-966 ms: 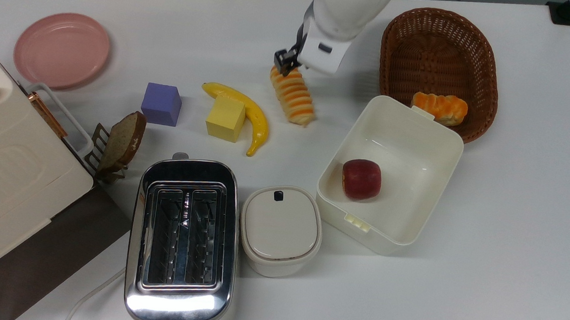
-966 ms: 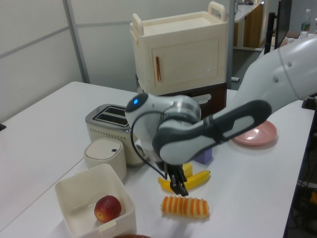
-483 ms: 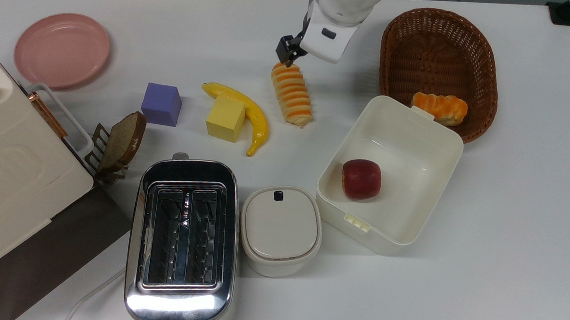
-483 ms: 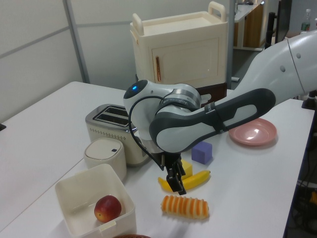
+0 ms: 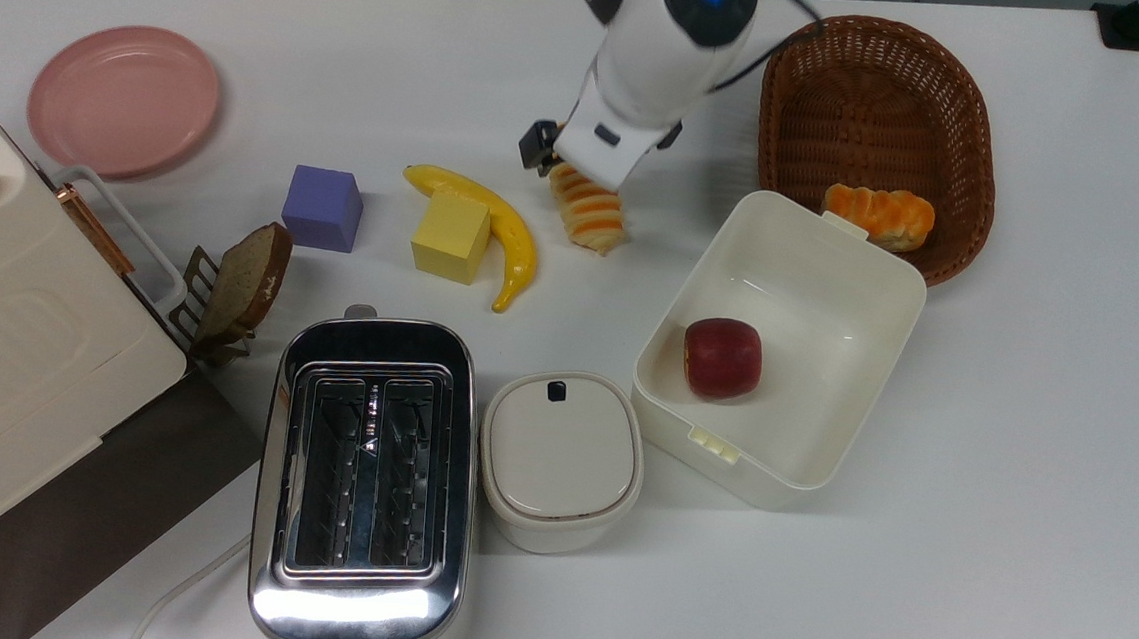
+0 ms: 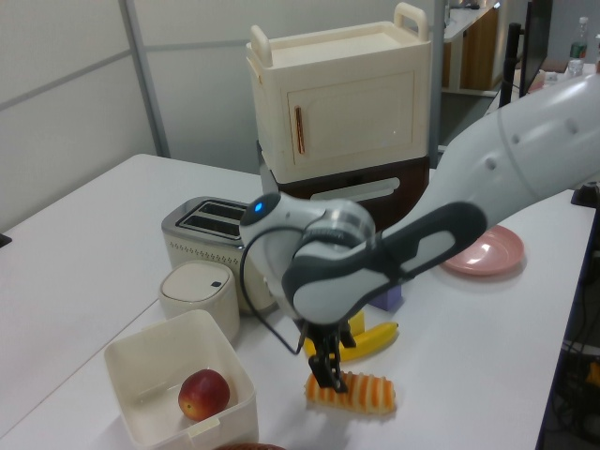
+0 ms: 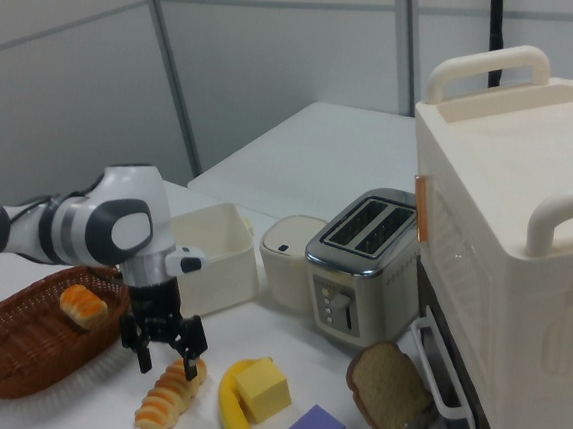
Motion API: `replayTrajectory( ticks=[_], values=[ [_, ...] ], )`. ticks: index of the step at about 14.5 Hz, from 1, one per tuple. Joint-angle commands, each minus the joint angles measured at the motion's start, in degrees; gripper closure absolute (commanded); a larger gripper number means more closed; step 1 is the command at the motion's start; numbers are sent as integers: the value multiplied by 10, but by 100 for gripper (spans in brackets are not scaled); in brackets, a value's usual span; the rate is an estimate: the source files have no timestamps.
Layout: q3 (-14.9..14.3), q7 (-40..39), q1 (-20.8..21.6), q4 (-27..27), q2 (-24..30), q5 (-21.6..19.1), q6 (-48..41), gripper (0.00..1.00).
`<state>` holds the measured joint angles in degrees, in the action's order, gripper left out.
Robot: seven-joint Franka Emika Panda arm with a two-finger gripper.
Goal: Put the bread in the basket
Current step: 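Carry the held bread roll over to the wicker basket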
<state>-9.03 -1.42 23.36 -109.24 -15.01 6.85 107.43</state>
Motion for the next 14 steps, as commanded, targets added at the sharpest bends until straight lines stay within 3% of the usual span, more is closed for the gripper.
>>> replayTrajectory(
  ticks=[1,4,5,6,8,9,10,14],
  values=[
    [1,52,15,-3,-27,-13,32,0],
    [1,62,19,-1,-51,-14,43,0],
    [1,70,19,0,-56,-14,49,16],
    [1,70,18,0,-56,-11,52,53],
    [1,64,17,1,-49,-11,46,93],
    [1,64,17,1,-34,-13,35,100],
    [1,63,17,6,-14,-14,4,99],
    [11,90,30,116,1,-78,-90,90]
  ],
)
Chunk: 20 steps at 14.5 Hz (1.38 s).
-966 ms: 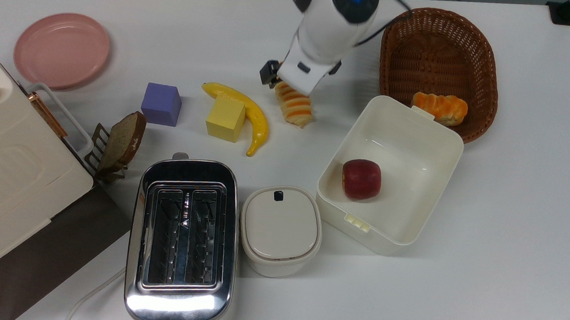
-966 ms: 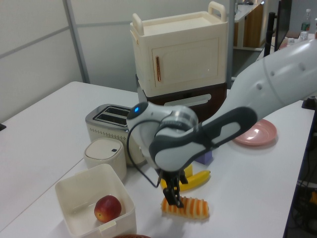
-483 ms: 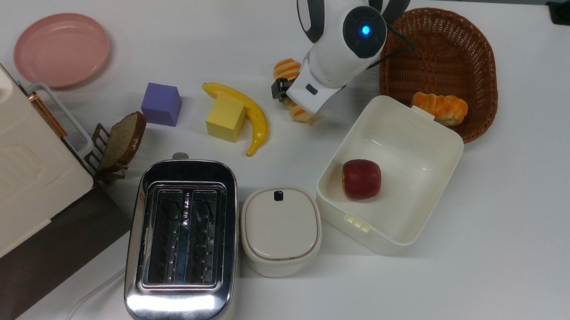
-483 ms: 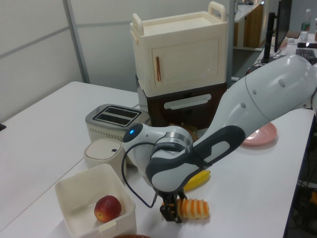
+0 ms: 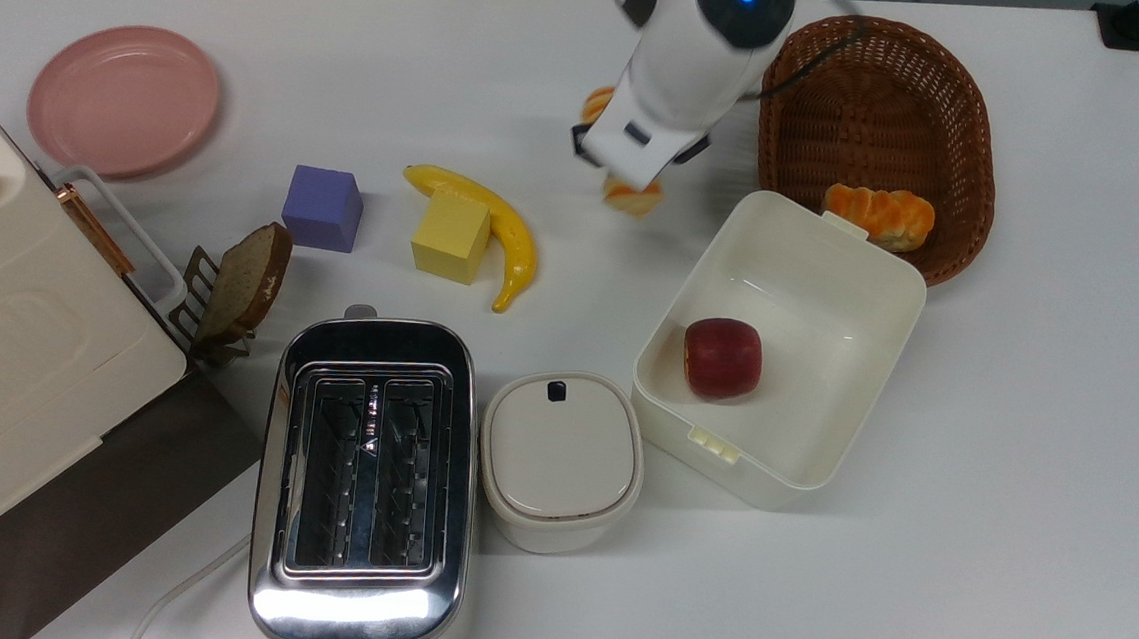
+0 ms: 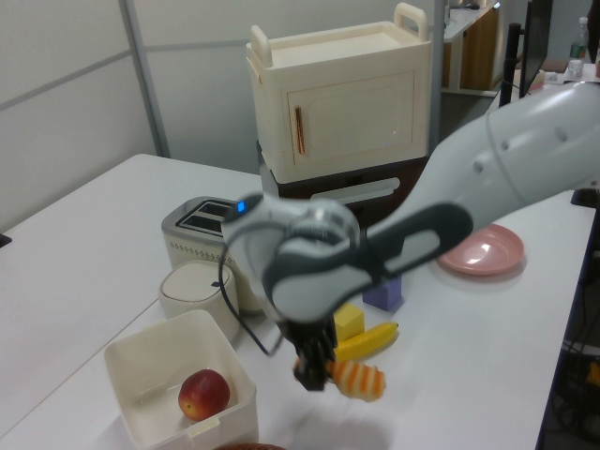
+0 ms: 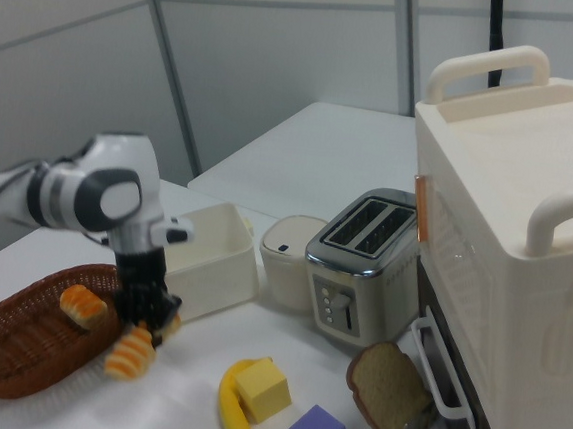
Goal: Put the bread in the basket
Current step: 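Carry the held bread roll over to the wicker basket, then lower the bread roll into the basket and open the gripper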
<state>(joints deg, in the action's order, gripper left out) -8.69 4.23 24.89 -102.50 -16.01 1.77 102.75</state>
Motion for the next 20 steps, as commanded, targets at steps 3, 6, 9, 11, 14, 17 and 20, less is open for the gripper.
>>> replayTrajectory(
  ticks=[3,6,9,11,14,17,20],
  values=[
    [55,138,19,76,6,-29,-47,78],
    [80,215,54,83,1,-28,-43,64],
    [100,286,74,91,-12,-26,-35,16],
    [112,304,76,95,-18,-17,-30,0],
    [117,305,76,96,-17,-15,-37,0],
    [123,297,68,95,-9,-7,-61,0],
    [164,276,-8,92,18,23,-110,0]
  ],
)
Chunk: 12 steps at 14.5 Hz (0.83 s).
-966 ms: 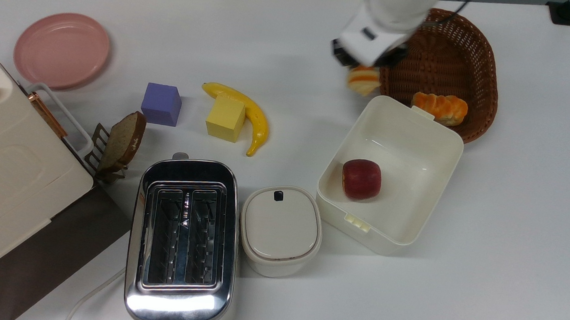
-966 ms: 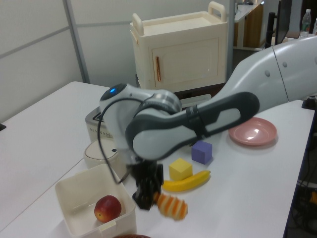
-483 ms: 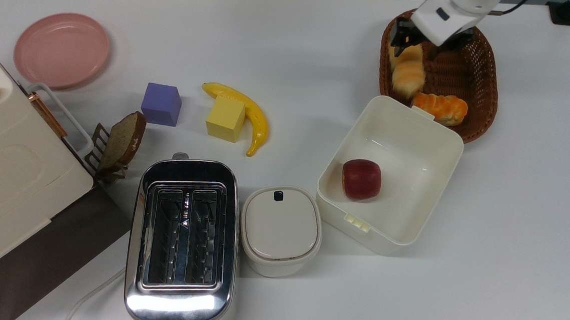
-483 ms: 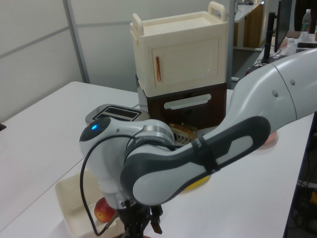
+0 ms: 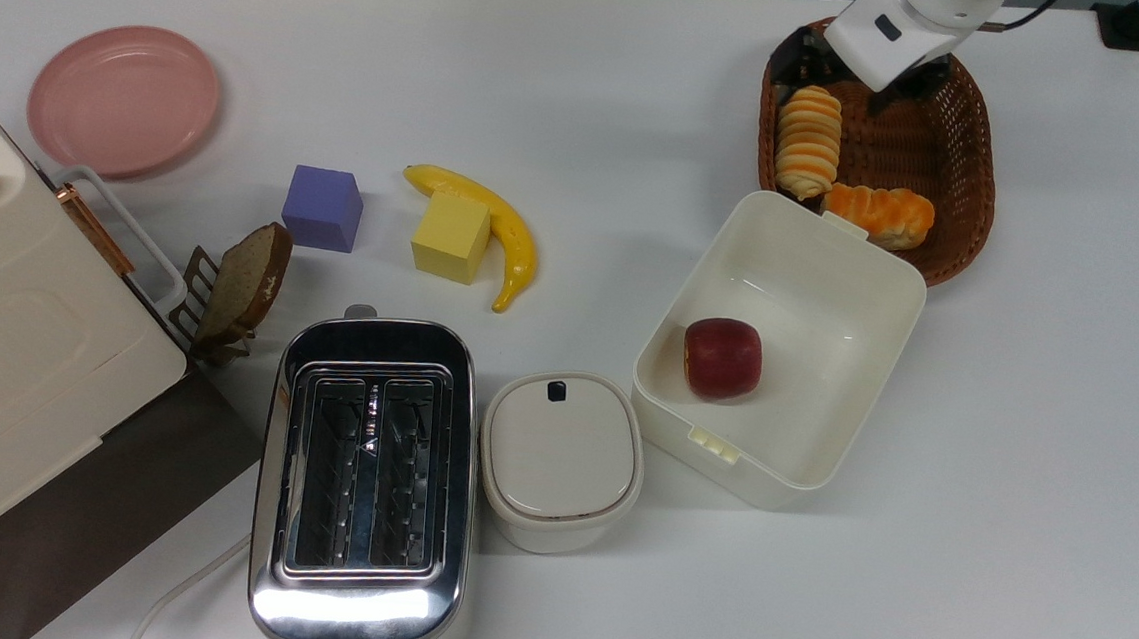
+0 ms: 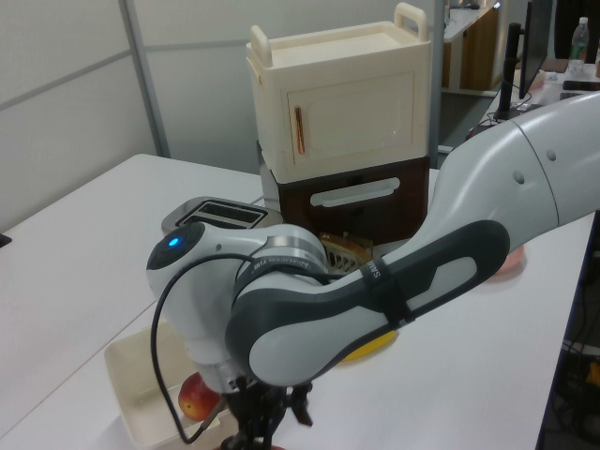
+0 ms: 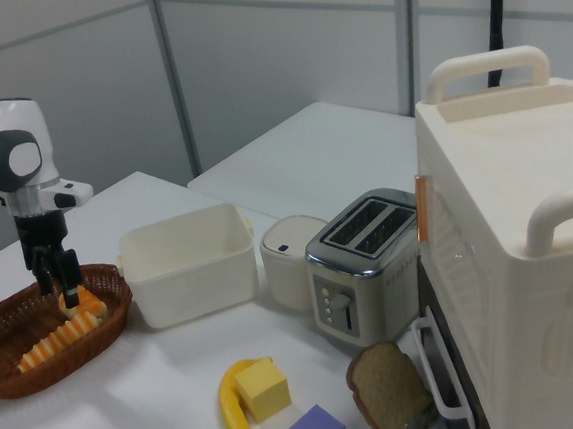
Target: Put the bread in the basket
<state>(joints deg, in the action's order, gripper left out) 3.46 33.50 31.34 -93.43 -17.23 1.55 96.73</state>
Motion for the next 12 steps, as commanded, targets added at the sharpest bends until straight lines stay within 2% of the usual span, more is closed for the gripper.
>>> replayTrajectory(
  ticks=[1,3,4,7,9,12],
  values=[
    [52,-32,-102,1,43,31,-64,0],
    [54,-71,-147,1,68,35,-86,0],
    [52,-109,-191,1,84,35,-94,0],
    [43,-162,-268,1,103,35,-95,0],
    [20,-190,-307,3,107,36,-88,0],
    [-48,-228,-302,4,112,35,-66,0]
  ],
)
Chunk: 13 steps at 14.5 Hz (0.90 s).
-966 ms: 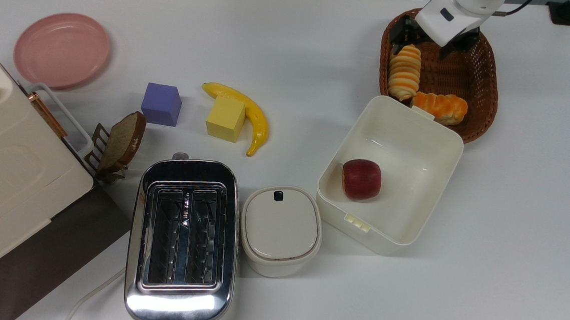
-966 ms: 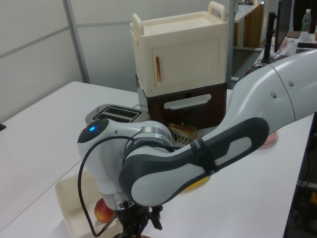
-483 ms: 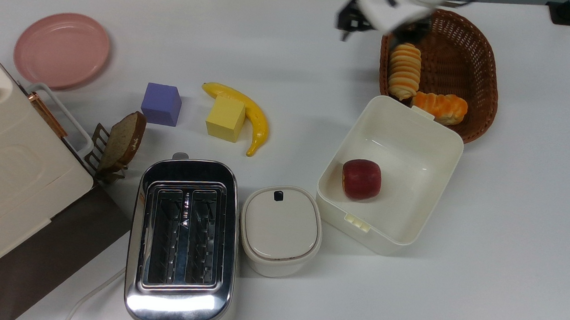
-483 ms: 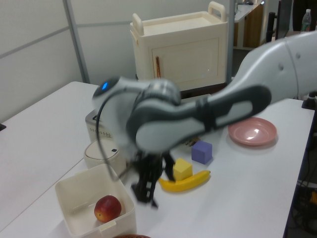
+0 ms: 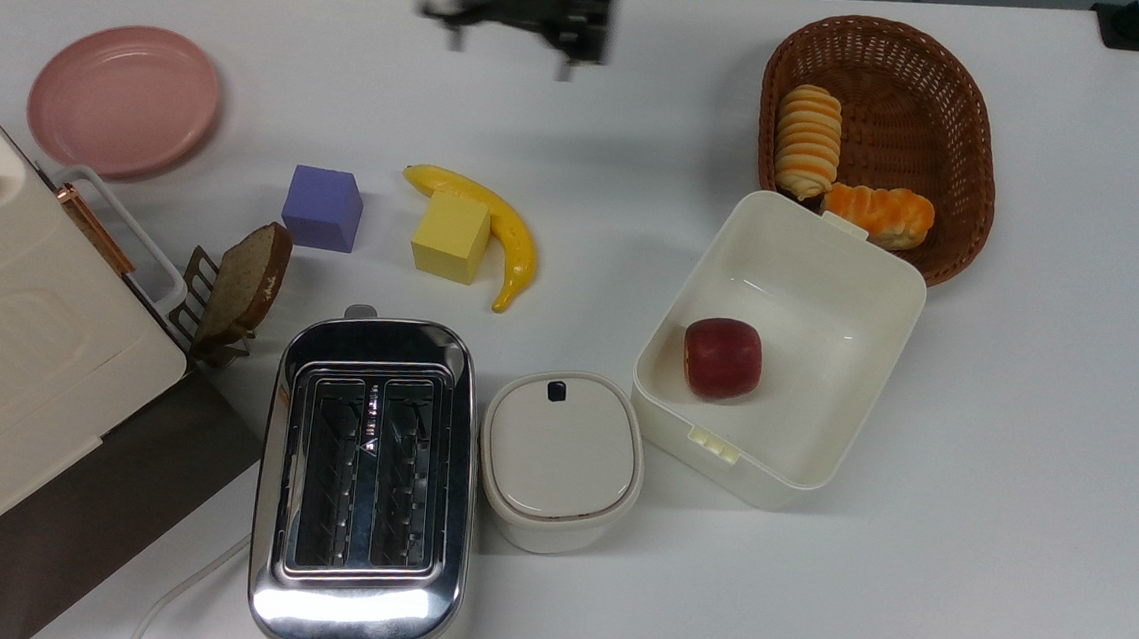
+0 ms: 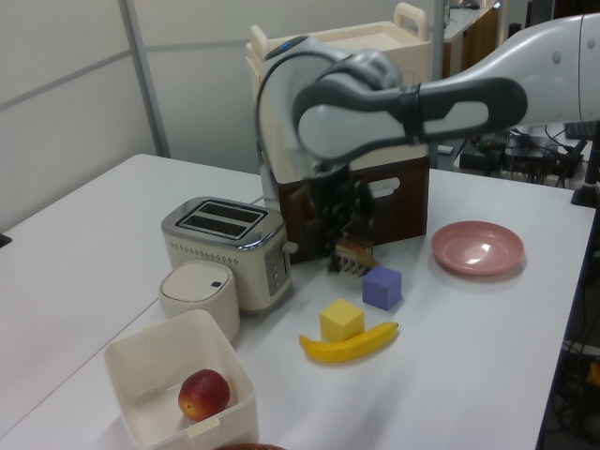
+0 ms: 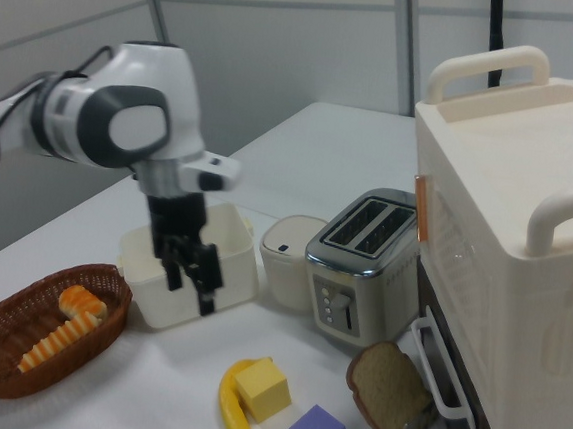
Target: Put the bread in the basket
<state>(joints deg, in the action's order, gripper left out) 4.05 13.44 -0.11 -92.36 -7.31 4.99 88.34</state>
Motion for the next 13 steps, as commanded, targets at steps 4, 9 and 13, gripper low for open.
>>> replayTrajectory(
  ticks=[4,9,13],
  values=[
    [-96,-49,20,-7,11,-12,52,0],
    [-99,-52,13,-6,11,-34,50,0],
    [-99,-52,13,-6,11,-38,51,0]
  ],
)
